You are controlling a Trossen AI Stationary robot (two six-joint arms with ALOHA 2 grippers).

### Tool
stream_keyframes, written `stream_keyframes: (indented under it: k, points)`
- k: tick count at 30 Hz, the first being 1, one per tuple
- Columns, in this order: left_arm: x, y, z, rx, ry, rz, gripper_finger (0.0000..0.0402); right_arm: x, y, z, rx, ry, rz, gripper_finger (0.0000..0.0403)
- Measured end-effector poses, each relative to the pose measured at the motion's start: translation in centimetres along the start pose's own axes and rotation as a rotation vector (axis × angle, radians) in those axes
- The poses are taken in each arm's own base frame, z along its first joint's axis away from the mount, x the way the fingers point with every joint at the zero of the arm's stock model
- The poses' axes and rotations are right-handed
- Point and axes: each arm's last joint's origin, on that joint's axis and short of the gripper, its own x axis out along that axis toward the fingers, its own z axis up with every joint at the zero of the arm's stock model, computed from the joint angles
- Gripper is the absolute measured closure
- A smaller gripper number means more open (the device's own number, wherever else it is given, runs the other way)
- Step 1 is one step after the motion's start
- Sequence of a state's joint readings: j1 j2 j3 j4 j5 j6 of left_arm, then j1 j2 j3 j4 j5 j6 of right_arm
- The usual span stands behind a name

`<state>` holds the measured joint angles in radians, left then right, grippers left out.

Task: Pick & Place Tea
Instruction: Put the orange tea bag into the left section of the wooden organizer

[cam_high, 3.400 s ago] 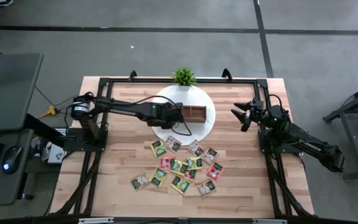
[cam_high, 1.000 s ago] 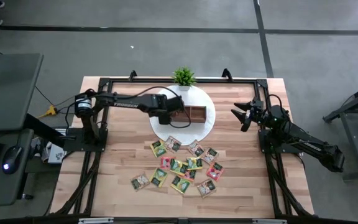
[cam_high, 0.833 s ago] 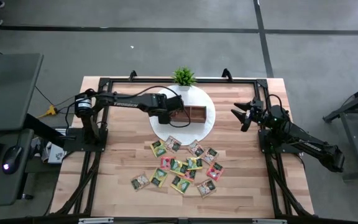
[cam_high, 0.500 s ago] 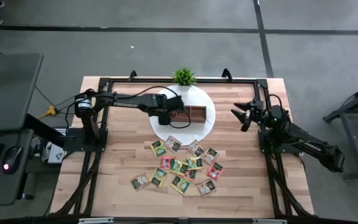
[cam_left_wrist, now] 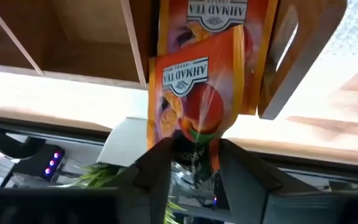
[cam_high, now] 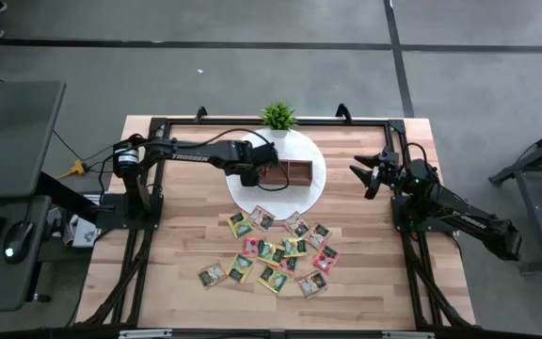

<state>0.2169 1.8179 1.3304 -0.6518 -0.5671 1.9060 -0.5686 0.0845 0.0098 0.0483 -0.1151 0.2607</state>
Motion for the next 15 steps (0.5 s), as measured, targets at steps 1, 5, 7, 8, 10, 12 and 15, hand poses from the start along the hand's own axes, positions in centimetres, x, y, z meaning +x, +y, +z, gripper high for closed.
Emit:
stream_keyframes:
  k: [1,5,7,8,10,12,15]
  points:
    - [0.00,-0.01,0.00,0.000,0.000,0.000,0.0262,0.00,0.00,0.00,0.000,0.000,0.000,0.0194]
    - [-0.01,-0.01,0.03,0.002,-0.001,-0.002,0.0255,0.00,0.00,0.00,0.000,0.000,0.000,0.0194]
    - [-0.01,-0.01,0.03,0.001,0.000,-0.002,0.0255,0.00,0.00,0.00,0.000,0.000,0.000,0.0194]
    - [-0.01,0.00,0.01,0.000,0.005,-0.002,0.0255,0.00,0.00,0.00,0.000,0.000,0.000,0.0194]
    - [-0.02,0.02,-0.05,-0.002,0.021,-0.004,0.0254,0.00,0.01,0.01,0.000,0.000,0.001,0.0194]
    - [-0.02,0.04,-0.14,-0.006,0.048,-0.008,0.0254,0.00,0.00,0.00,0.000,0.000,0.000,0.0194]
    - [-0.04,0.23,-0.36,-0.024,0.103,-0.003,0.0254,0.00,0.00,0.01,0.000,0.000,0.000,0.0194]
